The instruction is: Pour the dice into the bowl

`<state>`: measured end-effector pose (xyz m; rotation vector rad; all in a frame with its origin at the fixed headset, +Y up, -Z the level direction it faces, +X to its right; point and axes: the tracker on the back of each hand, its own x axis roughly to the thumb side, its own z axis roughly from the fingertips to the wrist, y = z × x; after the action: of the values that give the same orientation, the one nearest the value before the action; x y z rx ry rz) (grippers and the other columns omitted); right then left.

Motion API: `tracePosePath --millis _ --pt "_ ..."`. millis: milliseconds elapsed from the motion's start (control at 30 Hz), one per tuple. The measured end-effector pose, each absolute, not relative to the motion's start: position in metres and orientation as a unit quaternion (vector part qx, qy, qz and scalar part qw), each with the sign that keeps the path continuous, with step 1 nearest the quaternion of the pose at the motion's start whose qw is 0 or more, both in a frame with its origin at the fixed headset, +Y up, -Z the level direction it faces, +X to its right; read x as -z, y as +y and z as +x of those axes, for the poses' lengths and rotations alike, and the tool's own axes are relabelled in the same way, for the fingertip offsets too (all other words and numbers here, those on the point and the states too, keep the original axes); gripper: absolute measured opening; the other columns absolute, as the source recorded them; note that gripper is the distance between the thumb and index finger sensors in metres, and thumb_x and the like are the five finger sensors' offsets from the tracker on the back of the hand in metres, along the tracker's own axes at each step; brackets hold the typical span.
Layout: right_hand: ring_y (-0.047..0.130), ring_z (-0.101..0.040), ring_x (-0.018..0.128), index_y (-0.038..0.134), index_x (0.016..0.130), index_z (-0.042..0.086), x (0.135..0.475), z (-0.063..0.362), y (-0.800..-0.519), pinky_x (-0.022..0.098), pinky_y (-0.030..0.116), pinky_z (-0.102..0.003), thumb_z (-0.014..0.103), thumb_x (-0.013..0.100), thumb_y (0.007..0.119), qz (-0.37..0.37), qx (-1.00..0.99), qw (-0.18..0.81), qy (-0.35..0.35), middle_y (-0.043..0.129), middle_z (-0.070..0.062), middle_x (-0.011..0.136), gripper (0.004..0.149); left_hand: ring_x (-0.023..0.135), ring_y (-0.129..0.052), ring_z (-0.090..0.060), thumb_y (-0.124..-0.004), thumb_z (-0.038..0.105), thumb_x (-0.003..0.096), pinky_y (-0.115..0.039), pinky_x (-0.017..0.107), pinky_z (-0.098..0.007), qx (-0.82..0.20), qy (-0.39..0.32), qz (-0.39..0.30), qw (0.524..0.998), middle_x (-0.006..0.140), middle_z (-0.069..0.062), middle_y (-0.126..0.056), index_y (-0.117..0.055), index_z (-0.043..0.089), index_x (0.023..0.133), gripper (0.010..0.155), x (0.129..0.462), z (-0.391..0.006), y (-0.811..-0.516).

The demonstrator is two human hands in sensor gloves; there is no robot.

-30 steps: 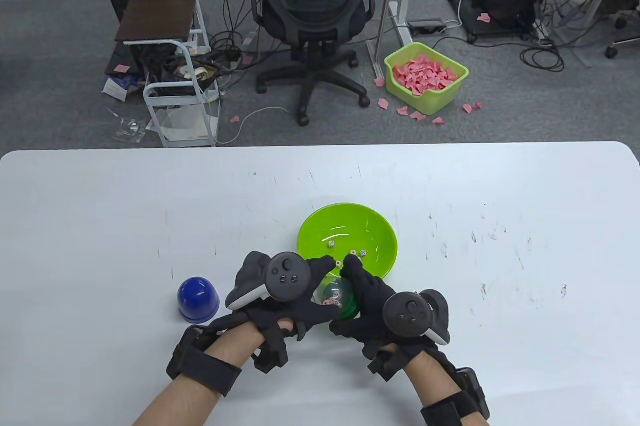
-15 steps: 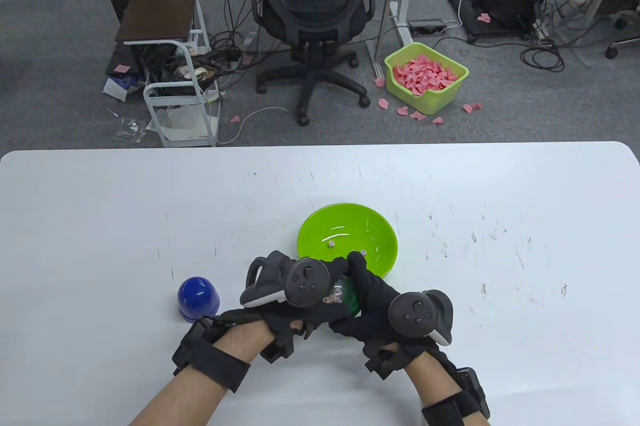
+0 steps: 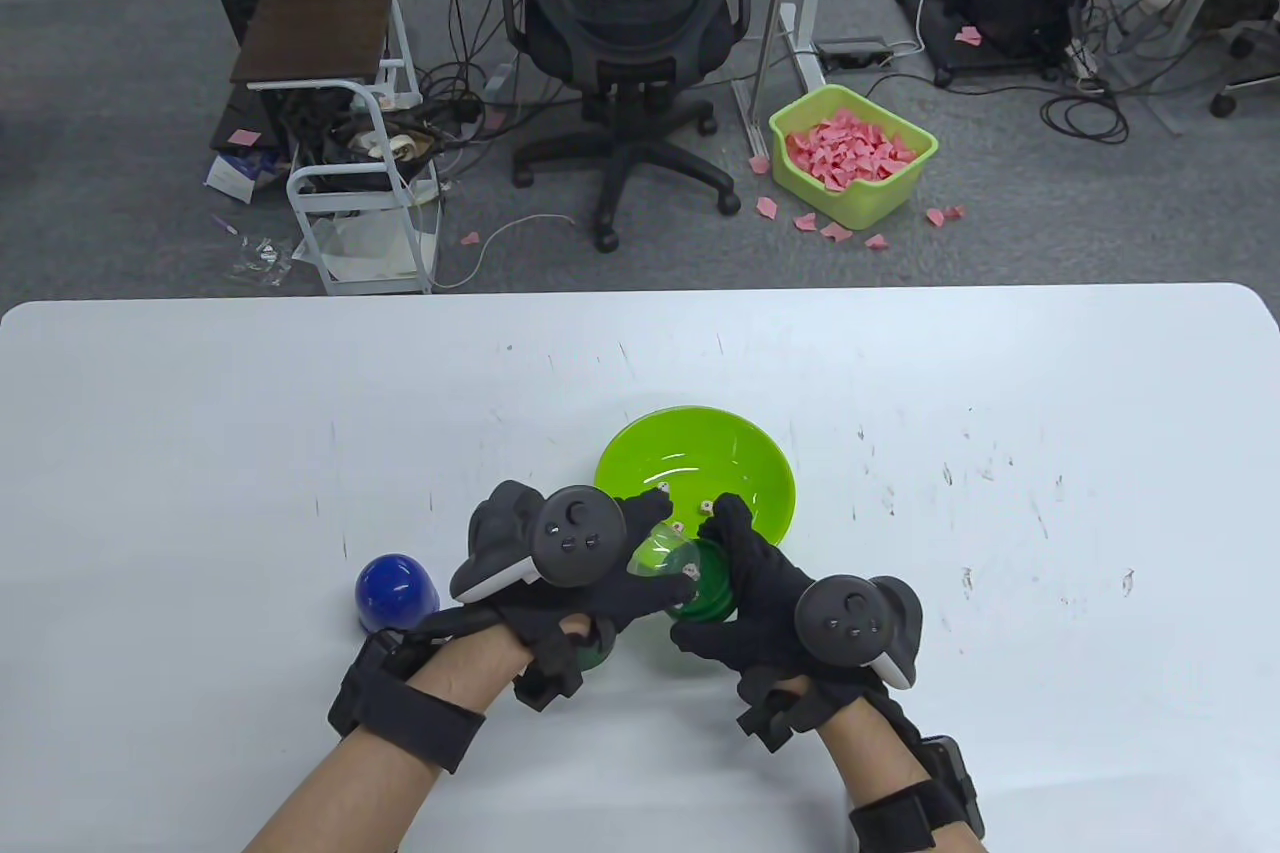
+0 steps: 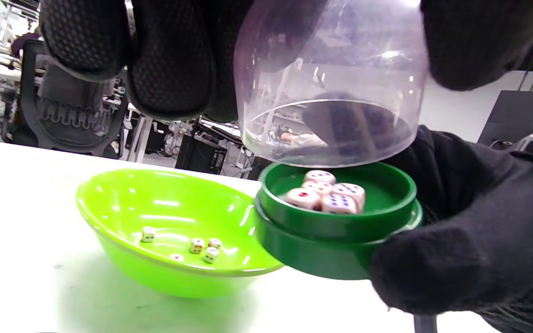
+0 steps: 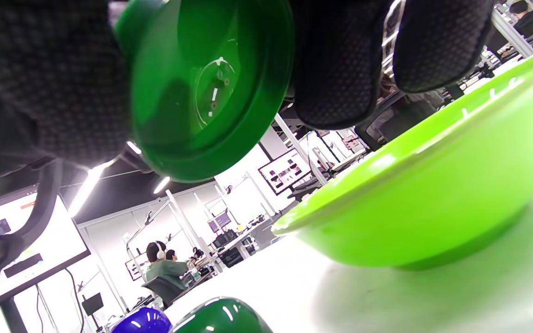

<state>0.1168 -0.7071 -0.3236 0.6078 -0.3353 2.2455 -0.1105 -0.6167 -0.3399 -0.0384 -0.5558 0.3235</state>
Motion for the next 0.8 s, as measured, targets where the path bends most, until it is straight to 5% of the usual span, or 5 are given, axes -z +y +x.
tracePosePath --millis 267,800 --pt "0.091 -0.043 0.067 0.031 0.108 0.001 0.325 0.120 -0.707 0.058 0.071 -0.070 0.050 0.033 0.100 0.232 -0.881 0.391 -0.133 0.070 -0.024 0.105 0.114 0.077 -0.089 -0.036 -0.084 0.069 0.0374 -0.075 0.065 -0.057 -0.099 -0.246 -0.017 0.964 0.095 -0.016 -0.084 -0.062 0.028 0.106 0.082 0.336 -0.152 -0.621" --pt "0.090 -0.044 0.067 0.031 0.109 0.001 0.326 0.127 -0.704 0.058 0.071 -0.070 0.050 0.033 0.099 0.221 -0.880 0.396 -0.140 0.069 -0.024 0.106 0.113 0.079 -0.092 -0.035 -0.094 0.060 0.0326 -0.073 0.067 -0.057 -0.025 -0.219 -0.075 0.973 0.098 -0.014 -0.085 -0.065 0.022 0.103 0.086 0.323 -0.205 -0.671"
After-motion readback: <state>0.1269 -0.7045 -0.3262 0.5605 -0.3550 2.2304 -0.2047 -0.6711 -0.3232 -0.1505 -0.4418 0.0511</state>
